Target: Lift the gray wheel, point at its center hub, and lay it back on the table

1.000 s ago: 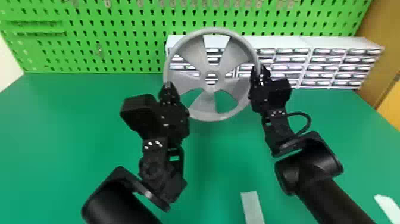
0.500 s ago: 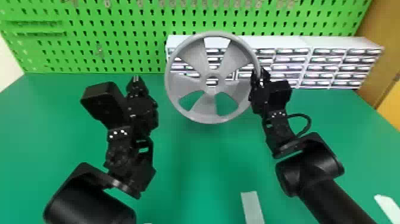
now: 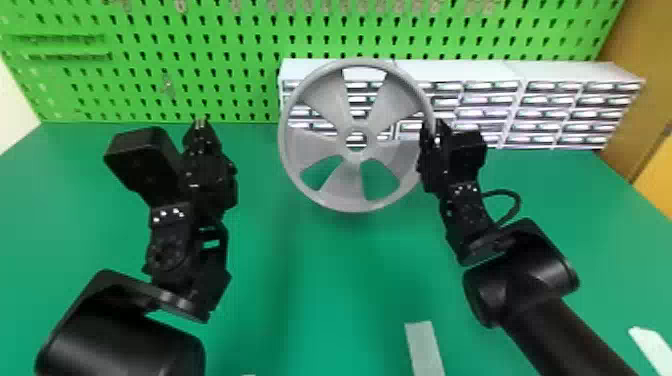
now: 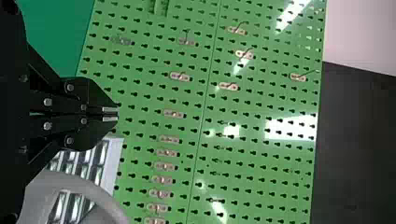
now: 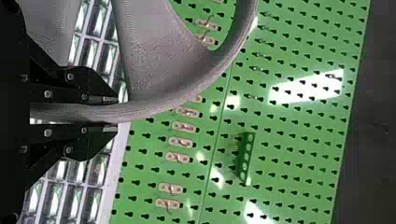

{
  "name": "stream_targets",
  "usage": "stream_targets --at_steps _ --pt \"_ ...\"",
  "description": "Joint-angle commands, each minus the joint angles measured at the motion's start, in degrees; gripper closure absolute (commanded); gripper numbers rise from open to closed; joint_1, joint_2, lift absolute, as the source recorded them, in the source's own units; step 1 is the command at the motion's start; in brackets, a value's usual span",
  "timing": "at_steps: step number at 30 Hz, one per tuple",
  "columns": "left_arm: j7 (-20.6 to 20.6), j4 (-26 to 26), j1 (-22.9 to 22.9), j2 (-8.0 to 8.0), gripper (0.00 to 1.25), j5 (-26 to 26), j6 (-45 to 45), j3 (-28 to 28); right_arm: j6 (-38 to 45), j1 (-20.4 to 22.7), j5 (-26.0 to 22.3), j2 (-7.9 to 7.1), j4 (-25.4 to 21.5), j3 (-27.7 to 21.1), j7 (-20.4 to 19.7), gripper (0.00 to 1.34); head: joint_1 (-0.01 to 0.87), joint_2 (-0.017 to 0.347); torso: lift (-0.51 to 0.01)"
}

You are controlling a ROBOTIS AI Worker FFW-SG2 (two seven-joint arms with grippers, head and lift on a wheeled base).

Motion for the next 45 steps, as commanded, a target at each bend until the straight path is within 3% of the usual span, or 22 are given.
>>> stream_targets --at_steps 1,12,20,23,32,45 --pt "-1.68 -0.02 0.34 -1.25 1.13 -2.51 0.71 3.24 4.05 0.0 -2.0 -0.44 -1.83 0.68 0.05 1.23 0.692 0.048 -0.096" --pt "-3.17 -0.02 0.69 -2.22 1.13 -4.45 0.71 4.38 30.59 -0.09 -7.8 -0.52 -13.78 -1.51 0.22 1.23 0.692 0.048 -0.096" --pt "-3.17 -0.02 0.6 -2.22 1.13 -4.71 0.79 3.86 54.68 -3.78 -9.38 1.76 -21.08 -4.68 0.22 1.23 0.692 0.048 -0.096" --pt "-3.17 -0.02 0.6 -2.22 1.13 -4.71 0.79 3.77 62.5 -6.15 -10.88 1.94 -22.39 -4.59 0.31 1.23 0.692 0.048 -0.096" --pt "-3.09 -0.02 0.25 -2.31 1.13 -4.45 0.97 3.5 81.22 -11.78 -16.41 2.55 -22.48 -5.65 0.31 1.23 0.692 0.048 -0.096" --pt "-3.09 -0.02 0.16 -2.4 1.13 -4.36 0.88 3.33 90.36 -15.91 -23.97 3.17 -16.51 -6.26 0.31 1.23 0.692 0.048 -0.096"
